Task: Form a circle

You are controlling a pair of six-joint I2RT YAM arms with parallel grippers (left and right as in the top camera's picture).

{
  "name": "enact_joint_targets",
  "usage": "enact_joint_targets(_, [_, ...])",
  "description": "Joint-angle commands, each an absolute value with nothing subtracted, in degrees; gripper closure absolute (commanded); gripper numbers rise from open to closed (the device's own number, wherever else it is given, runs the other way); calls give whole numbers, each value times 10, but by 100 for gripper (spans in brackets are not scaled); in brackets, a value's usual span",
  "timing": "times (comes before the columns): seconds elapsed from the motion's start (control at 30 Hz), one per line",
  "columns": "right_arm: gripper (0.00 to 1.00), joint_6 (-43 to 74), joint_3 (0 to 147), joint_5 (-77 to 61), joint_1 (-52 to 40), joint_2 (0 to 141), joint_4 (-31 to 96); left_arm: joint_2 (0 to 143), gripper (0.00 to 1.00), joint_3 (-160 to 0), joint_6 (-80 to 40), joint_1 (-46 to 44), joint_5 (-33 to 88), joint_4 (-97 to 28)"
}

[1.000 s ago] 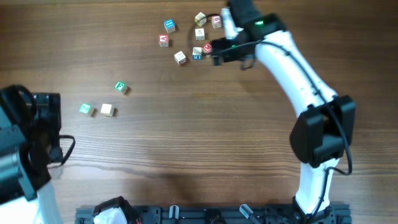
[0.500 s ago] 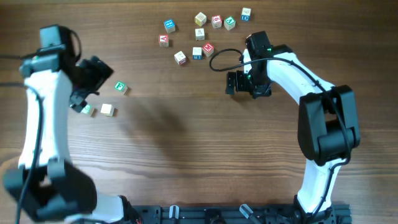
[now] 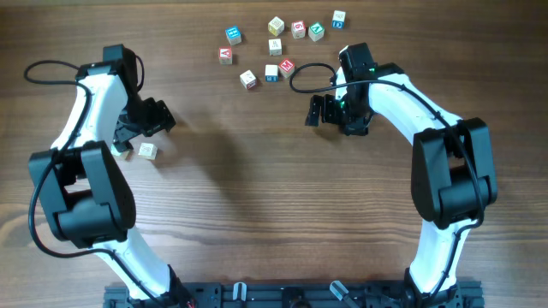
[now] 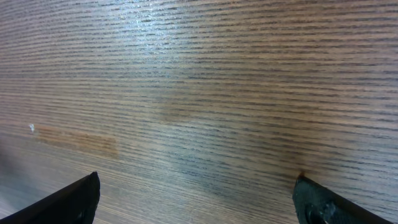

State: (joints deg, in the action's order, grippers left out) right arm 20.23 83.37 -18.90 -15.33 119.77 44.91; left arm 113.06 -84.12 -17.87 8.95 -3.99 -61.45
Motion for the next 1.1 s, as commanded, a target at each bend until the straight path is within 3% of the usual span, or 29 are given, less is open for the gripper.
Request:
enact_joint_targets(0.0, [0,212,811,-201,-159,1216,444,1141,14,-795,-167,87,-54,-577])
enact_joint_targets(0.13, [0,212,811,-202,-159,1216,439,1141,21,-752,-167,87,-54,-526])
enact_joint_targets(0.3, [0,221,811,-201,-159,1216,435,1141,41,-752,-167,87,-54,-518])
enact_joint_targets(0.4, [0,227,811,-199,-159,1216,434,1141,59,-752,-167,87,-54,-516])
enact_joint_targets(0.57, [0,227,811,-199,-159,1216,433,1141,77,-752,-167,88,-55,-517])
enact_joint_targets(1.07, [0,227,811,-199,-159,1216,430,1141,88,-752,-173,89,-102,-542])
